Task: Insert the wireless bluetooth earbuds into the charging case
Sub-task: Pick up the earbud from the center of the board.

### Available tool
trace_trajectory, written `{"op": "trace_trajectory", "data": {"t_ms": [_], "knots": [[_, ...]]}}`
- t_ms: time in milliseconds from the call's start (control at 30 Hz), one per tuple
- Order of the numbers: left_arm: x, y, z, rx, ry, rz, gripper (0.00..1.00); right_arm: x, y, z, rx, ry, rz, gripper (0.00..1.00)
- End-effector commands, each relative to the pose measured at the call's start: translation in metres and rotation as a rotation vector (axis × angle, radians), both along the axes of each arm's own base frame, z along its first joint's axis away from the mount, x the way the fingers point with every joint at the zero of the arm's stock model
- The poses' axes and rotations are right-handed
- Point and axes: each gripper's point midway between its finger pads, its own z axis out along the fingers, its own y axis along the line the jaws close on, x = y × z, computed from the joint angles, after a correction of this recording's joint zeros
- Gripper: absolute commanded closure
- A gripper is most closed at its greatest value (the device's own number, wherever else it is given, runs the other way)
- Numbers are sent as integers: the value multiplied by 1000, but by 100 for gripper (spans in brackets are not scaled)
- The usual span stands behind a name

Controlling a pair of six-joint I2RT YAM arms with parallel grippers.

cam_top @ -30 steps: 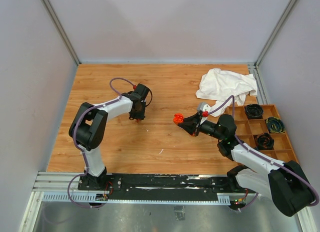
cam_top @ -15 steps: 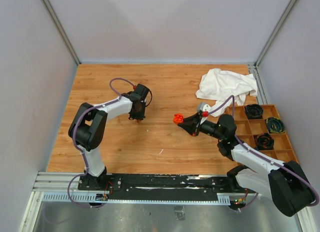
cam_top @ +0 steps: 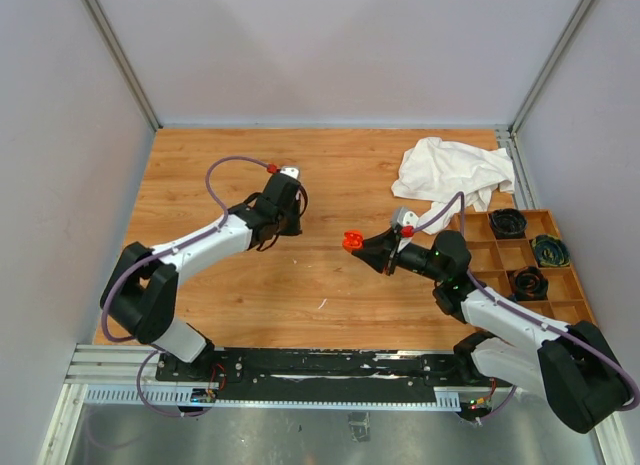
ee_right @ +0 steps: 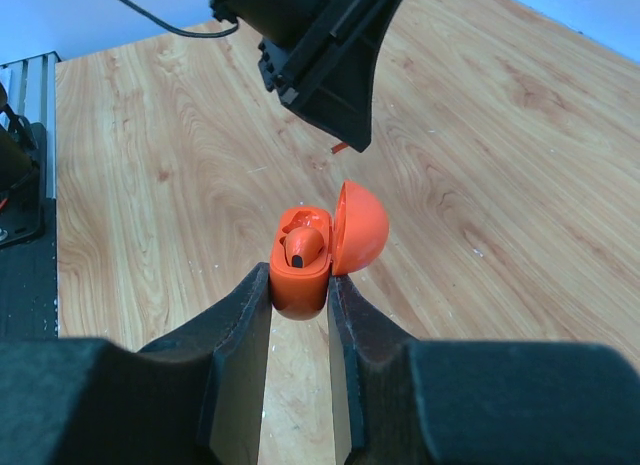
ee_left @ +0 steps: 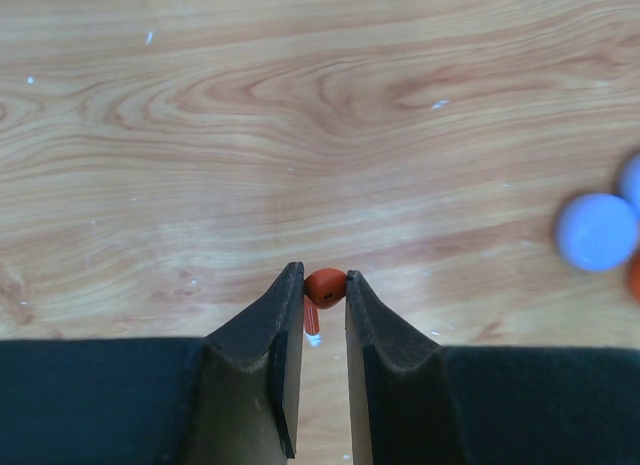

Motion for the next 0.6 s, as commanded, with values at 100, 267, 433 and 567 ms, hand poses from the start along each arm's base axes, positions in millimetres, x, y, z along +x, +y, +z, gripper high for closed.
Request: {"op": "trace_trajectory", "data": {"t_ms": [100, 267, 433, 567], "knots": [[0, -42, 78, -220, -320, -21, 86, -1, 7, 23, 50, -90, 22, 99], [-17, -61, 115, -329, -456, -89, 87, -1, 9, 30, 76, -104, 30, 99], [-38, -69, 153, -451, -568, -133, 87, 1, 11, 39, 95, -131, 34, 99], [-57, -76, 176, -529, -619, -191, 86, 2, 15, 46, 122, -136, 45, 99]]}}
